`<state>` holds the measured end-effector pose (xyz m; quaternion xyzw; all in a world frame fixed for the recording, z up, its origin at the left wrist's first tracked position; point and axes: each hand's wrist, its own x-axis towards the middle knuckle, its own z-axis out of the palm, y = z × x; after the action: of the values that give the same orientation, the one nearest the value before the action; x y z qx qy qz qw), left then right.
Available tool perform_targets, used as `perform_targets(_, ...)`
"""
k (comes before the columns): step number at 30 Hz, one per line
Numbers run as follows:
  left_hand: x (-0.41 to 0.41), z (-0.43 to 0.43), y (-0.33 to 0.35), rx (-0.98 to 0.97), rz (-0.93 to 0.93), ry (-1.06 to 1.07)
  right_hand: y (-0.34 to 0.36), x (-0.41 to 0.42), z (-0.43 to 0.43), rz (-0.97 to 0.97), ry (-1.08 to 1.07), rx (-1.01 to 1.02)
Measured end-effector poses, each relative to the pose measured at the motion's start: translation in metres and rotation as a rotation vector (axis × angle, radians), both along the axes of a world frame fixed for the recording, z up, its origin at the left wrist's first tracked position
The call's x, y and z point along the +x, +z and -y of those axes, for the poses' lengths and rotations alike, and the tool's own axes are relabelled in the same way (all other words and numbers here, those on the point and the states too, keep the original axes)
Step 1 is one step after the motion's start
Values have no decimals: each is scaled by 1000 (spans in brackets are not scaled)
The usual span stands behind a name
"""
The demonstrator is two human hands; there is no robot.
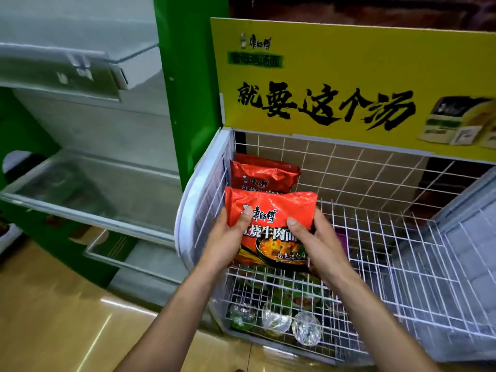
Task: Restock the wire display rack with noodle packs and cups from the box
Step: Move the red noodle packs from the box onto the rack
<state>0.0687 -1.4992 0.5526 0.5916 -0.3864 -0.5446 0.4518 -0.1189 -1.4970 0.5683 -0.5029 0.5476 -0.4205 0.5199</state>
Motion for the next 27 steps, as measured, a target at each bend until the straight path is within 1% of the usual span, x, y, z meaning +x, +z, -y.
perform_targets(4, 7, 24, -18, 40, -12, 19, -14, 15, 14, 15, -62, 6)
perform_targets(9, 9, 50, -25, 60, -59, 77, -19, 27, 31, -18, -96, 4)
perform_targets(11, 7, 59, -28, 56, -24, 119, -20, 30, 38, -53, -108, 7)
perform_targets(14, -1, 66, -24, -4, 60, 199, -22, 34, 48, -124, -120, -25)
perform_targets(16, -6, 70, -24, -39, 67, 247, -21, 37, 52, -139, -123, -56)
perform_targets(20, -11, 79, -24, -45, 101, 239, -25, 37, 62, -128, -118, -108)
perform_targets(22, -12, 81, -25, -31, 105, 244, -31, 38, 66, -162, -109, -129)
perform_targets(25, -11, 80, -29, 23, 65, 237, -41, 37, 68, -223, -94, -123)
perform_targets(27, -9, 77, -32, 64, 75, 226, -49, 36, 67, -237, -89, -104)
